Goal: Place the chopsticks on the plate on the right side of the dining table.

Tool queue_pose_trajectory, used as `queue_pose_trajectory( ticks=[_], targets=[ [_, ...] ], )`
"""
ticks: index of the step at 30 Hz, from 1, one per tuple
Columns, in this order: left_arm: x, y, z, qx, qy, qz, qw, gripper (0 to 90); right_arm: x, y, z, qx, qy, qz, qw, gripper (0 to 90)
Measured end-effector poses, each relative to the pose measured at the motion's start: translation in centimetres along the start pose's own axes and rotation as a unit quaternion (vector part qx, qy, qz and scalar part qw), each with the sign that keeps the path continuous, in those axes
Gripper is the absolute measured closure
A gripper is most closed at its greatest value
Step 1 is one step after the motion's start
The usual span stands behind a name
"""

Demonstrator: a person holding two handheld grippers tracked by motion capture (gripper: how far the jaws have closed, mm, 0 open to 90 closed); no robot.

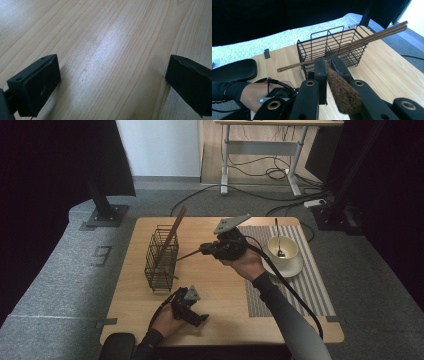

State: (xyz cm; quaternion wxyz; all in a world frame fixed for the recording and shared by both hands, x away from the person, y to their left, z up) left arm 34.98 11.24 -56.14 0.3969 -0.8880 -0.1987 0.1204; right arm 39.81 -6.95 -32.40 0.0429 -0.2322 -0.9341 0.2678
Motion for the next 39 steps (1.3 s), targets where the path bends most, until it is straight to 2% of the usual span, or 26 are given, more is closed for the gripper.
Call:
queue_pose_trajectory(
  ticks=[6, 11, 17, 26, 34, 39],
  targets=[
    [0.0, 0.0, 0.0, 0.000, 0.000, 0.000, 1.0000, 0.0, -0.6, -1.7, 0.6, -0.009, 0.007, 0.012, 0.9999, 82.7],
    [0.0, -0.1, 0.0, -0.001, -0.001, 0.001, 1.0000, 0.2, -1.1, -2.8, 1.9, -0.009, 0.020, 0.020, 0.9995, 82.6],
    [0.2, -0.4, 0.0, -0.001, -0.008, -0.006, 1.0000, 2.4, -1.3, -3.3, 3.1, -0.009, 0.027, 0.022, 0.9994, 82.6],
    [1.0, -1.9, -0.1, -0.041, -0.033, -0.009, 0.9986, 3.5, -0.7, -3.6, 5.4, -0.006, 0.032, 0.018, 0.9993, 82.7],
    [1.4, -2.9, -0.2, -0.065, -0.037, -0.003, 0.9972, 3.8, -0.3, -3.7, 7.5, 0.002, 0.042, 0.013, 0.9991, 82.7],
    [1.6, -3.2, -0.2, -0.068, -0.033, -0.008, 0.9971, 10.6, 0.0, -3.6, 8.8, 0.005, 0.046, 0.008, 0.9989, 82.7]
  ],
)
Point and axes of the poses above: each handheld gripper's, and its own axes: y roughly forward along the jaws, z roughly out of its underside, x roughly to its left, the point moved 1 cm from there along y, roughly forward along the jaws, and after that the axes turned 4 degrees about z, right-handed, at the moved point
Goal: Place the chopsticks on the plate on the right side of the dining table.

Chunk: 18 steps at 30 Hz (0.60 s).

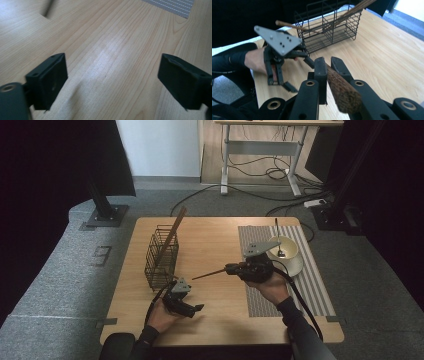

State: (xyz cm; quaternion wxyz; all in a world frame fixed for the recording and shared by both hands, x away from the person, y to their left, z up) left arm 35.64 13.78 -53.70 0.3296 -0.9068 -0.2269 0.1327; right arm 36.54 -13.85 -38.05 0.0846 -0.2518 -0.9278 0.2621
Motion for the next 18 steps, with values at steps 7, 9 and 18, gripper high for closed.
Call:
queue_pose_trajectory(
  ticks=[7, 9, 18],
  targets=[
    [-0.2, 0.0, -0.1, 0.000, 0.014, -0.007, 0.9999, 15.3, 0.8, 0.4, 1.8, 0.008, -0.001, -0.009, 0.9999, 82.7],
    [-0.2, -0.1, -0.2, -0.003, 0.015, -0.005, 0.9999, 16.7, 1.0, 0.5, 2.3, 0.009, 0.000, -0.014, 0.9999, 82.7],
    [-0.6, 0.0, -0.4, -0.009, 0.029, -0.001, 0.9996, 24.3, 2.0, 1.6, 3.8, 0.019, -0.004, -0.029, 0.9994, 82.6]
  ],
)
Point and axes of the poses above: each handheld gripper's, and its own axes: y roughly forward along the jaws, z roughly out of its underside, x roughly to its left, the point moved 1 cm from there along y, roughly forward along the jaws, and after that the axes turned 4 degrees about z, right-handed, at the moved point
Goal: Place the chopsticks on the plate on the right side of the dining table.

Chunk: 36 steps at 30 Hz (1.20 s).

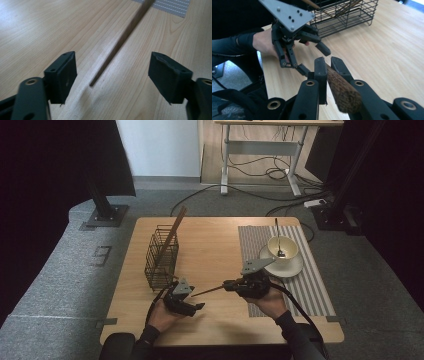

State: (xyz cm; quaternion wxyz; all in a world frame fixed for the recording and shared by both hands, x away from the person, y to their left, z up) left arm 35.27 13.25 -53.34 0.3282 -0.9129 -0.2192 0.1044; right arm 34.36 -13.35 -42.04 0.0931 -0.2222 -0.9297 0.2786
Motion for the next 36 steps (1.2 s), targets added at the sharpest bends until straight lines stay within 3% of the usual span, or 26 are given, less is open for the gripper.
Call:
queue_pose_trajectory(
  ticks=[17, 21, 29, 36],
  targets=[
    [-0.5, -0.2, 0.0, -0.018, 0.016, 0.028, 0.9993, 65.0, 1.1, 1.2, 0.4, 0.011, -0.013, -0.008, 0.9998, 82.7],
    [-0.7, -0.1, 0.0, -0.014, 0.030, 0.033, 0.9989, 73.9, 0.9, 1.2, 0.4, 0.009, -0.008, -0.011, 0.9999, 82.6],
    [-1.1, -0.2, 0.0, -0.011, 0.067, 0.036, 0.9970, 79.8, 0.2, 1.2, 0.2, 0.004, 0.009, -0.013, 0.9999, 79.9],
    [-1.7, -0.1, -0.1, -0.010, 0.100, 0.053, 0.9936, 85.2, -1.0, 1.4, 0.0, -0.001, 0.031, -0.003, 0.9995, 73.0]
  ],
)
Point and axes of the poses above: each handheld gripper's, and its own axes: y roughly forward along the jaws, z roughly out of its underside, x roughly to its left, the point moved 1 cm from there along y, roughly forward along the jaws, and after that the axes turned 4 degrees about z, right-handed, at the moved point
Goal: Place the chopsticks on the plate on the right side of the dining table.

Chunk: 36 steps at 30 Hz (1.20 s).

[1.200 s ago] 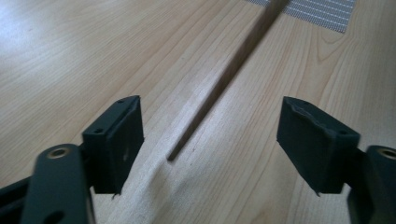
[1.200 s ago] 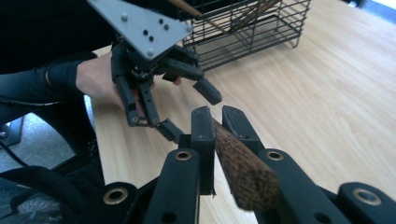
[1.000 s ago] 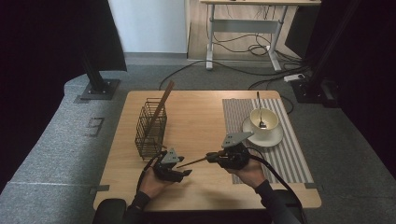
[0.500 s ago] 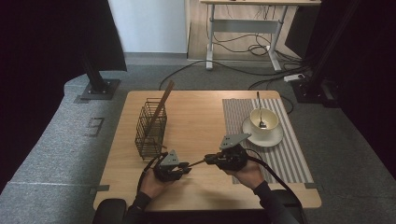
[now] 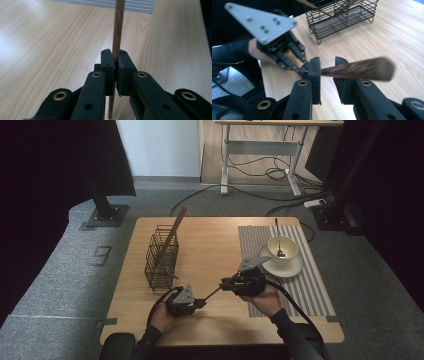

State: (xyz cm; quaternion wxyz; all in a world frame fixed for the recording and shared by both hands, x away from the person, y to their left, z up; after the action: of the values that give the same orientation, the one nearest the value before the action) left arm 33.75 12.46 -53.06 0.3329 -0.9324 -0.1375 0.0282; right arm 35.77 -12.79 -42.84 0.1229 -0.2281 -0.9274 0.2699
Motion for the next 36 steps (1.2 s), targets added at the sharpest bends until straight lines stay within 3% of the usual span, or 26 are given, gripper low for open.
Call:
queue_pose_trajectory(
  ticks=[3, 8, 13, 17, 25, 30, 36],
  targets=[
    [0.1, -0.1, 0.0, -0.006, -0.010, 0.009, 0.9999, 85.5, -0.2, 0.1, -0.1, -0.001, -0.001, 0.007, 1.0000, 69.8],
    [0.0, 0.1, 0.0, 0.002, -0.013, 0.015, 0.9998, 85.4, -0.5, -0.3, -0.7, -0.014, 0.005, 0.043, 0.9990, 51.2],
    [0.0, 0.2, -0.1, 0.005, -0.017, 0.020, 0.9996, 85.4, -0.7, -0.5, -1.5, -0.020, 0.001, 0.103, 0.9945, 32.3],
    [-0.1, 0.3, 0.0, 0.009, -0.017, 0.022, 0.9996, 85.3, -0.5, -0.2, -2.1, -0.032, -0.007, 0.122, 0.9920, 23.3],
    [0.1, -0.1, 0.0, -0.003, -0.022, 0.021, 0.9995, 85.3, -1.0, 0.3, -1.5, -0.001, -0.029, 0.165, 0.9858, 21.0],
    [0.1, -0.3, 0.0, -0.008, -0.020, 0.016, 0.9996, 85.3, -1.8, 0.0, -0.8, 0.006, -0.021, 0.172, 0.9848, 21.3],
    [0.3, -1.1, -0.1, -0.031, -0.022, 0.010, 0.9992, 85.0, -3.6, -0.3, 0.9, 0.016, -0.002, 0.189, 0.9819, 22.1]
  ],
)
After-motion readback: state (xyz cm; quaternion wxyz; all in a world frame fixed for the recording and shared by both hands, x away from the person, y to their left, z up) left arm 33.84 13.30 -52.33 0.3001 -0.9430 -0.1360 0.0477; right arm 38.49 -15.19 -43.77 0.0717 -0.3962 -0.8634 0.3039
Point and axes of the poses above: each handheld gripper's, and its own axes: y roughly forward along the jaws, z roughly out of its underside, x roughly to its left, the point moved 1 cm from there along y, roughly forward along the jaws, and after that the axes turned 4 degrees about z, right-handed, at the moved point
